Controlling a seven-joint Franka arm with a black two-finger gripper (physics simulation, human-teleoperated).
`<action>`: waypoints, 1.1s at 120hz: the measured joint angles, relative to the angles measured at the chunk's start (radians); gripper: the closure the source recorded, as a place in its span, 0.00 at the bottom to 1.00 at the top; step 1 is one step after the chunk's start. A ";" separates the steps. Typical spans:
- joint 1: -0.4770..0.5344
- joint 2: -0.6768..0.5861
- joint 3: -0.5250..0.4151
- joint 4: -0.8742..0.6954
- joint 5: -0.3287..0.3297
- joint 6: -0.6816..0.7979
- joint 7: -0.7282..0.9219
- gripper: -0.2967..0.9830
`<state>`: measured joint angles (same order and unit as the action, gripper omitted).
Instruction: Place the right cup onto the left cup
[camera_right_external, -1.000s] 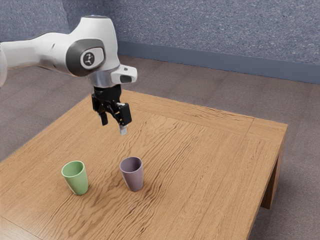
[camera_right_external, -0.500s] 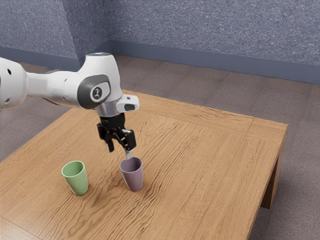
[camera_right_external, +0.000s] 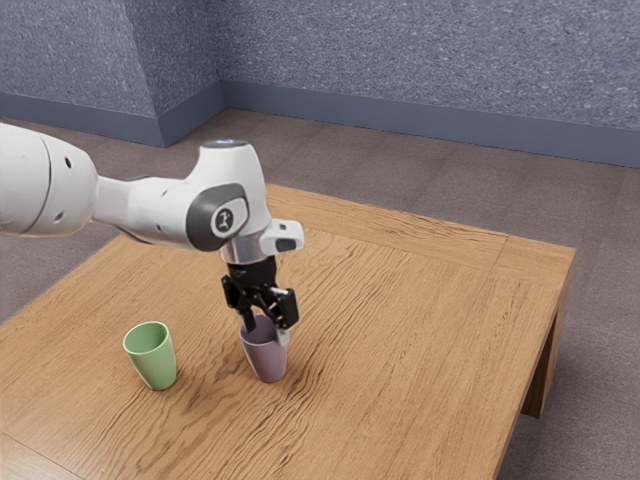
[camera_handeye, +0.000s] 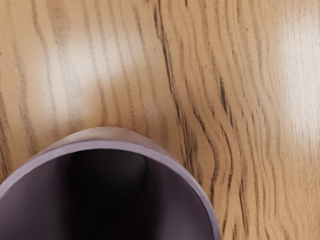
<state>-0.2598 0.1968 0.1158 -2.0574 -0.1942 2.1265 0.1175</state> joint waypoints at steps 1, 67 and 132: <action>0.000 0.001 0.000 0.000 -0.001 0.001 0.000 0.32; -0.010 0.043 -0.013 0.009 -0.014 0.041 0.000 0.60; -0.010 0.018 -0.011 0.010 0.006 0.039 -0.011 0.83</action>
<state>-0.2700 0.2149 0.1044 -2.0477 -0.1885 2.1658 0.1066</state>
